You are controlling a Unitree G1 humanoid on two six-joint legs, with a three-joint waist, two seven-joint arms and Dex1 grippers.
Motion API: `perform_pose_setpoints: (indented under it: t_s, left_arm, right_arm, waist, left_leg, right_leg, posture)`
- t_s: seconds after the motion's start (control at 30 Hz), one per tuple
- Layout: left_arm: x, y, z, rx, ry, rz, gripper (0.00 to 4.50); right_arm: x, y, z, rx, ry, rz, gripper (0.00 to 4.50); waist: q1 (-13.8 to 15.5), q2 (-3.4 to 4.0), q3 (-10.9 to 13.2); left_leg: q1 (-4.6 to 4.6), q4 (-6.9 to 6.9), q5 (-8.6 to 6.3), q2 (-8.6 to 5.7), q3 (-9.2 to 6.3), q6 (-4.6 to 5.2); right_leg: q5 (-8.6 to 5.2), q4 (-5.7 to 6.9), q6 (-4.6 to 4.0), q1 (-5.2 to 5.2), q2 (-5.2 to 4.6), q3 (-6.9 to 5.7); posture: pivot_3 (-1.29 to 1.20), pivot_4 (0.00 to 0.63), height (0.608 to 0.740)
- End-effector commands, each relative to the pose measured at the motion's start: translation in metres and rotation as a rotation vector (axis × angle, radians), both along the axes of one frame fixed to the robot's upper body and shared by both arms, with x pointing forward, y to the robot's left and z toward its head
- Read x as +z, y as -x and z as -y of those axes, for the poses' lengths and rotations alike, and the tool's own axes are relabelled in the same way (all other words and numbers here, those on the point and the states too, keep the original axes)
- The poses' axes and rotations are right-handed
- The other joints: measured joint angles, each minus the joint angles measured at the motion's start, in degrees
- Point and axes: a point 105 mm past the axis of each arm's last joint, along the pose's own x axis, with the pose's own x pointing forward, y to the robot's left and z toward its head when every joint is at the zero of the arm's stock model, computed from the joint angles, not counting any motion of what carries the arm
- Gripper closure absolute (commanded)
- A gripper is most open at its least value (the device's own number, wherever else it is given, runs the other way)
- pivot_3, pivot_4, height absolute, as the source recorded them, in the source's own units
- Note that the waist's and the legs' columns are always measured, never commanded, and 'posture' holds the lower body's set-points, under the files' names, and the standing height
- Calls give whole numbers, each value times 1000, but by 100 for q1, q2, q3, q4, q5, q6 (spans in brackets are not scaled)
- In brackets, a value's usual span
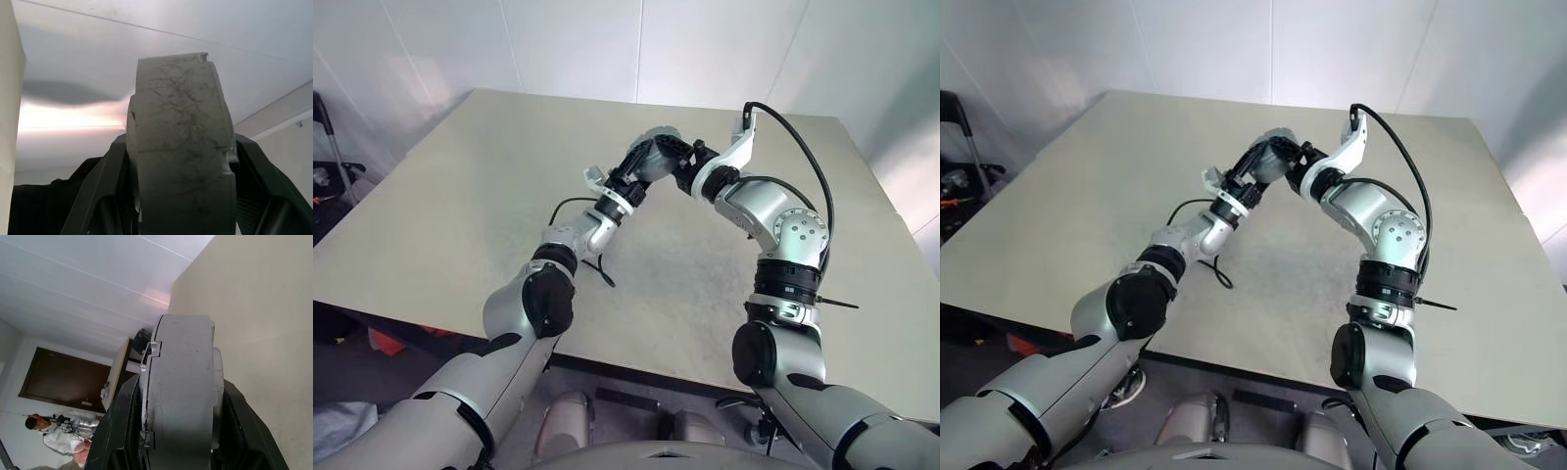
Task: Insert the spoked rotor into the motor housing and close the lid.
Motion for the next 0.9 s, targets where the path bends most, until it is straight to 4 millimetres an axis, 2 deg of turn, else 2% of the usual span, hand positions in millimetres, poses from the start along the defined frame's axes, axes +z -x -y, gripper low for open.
perform_pose_setpoints:
  t_s: [0.03,0.17,0.4,0.6,0.8,0.9]
  left_arm:
    - [7,-5,-5,30,-38,30,2331]
    - [6,-4,-3,27,-48,32,2331]
    - [5,-5,-4,35,-68,38,2331]
    - [-1,-9,-20,83,-78,28,2331]
    - [-4,-8,-19,81,-88,29,2331]
    - [-4,-7,-15,75,-99,40,2331]
  right_arm:
    - [35,10,-8,46,-28,155,1497]
    - [34,4,-1,-26,29,154,69]
    - [28,-6,11,-141,123,155,69]
    - [21,-12,22,-207,156,132,69]
    - [13,-10,15,-149,142,100,69]
    - [9,-10,13,-133,144,85,677]
  waist:
    - [0,0,0]
    - [-1,0,0]
    - [-1,0,0]
    - [-4,0,0]
    - [-4,0,0]
    - [-4,0,0]
  left_leg:
    - [0,0,0,0,0,0]
    - [0,0,0,1,0,0]
    - [-1,1,0,0,0,0]
    - [-1,1,-1,1,-1,-1]
    - [-2,2,-1,0,-1,0]
    - [-2,2,-1,1,0,0]
  right_leg:
    - [0,0,0,0,0,0]
    - [0,0,0,0,0,0]
    - [0,0,0,0,0,0]
    - [0,-1,0,0,0,0]
    - [0,-1,0,0,0,0]
    - [0,-1,0,0,0,0]
  posture:
    - [0,0,740]
    - [0,0,740]
    - [0,0,740]
    - [0,0,740]
    - [0,0,740]
    - [0,0,740]
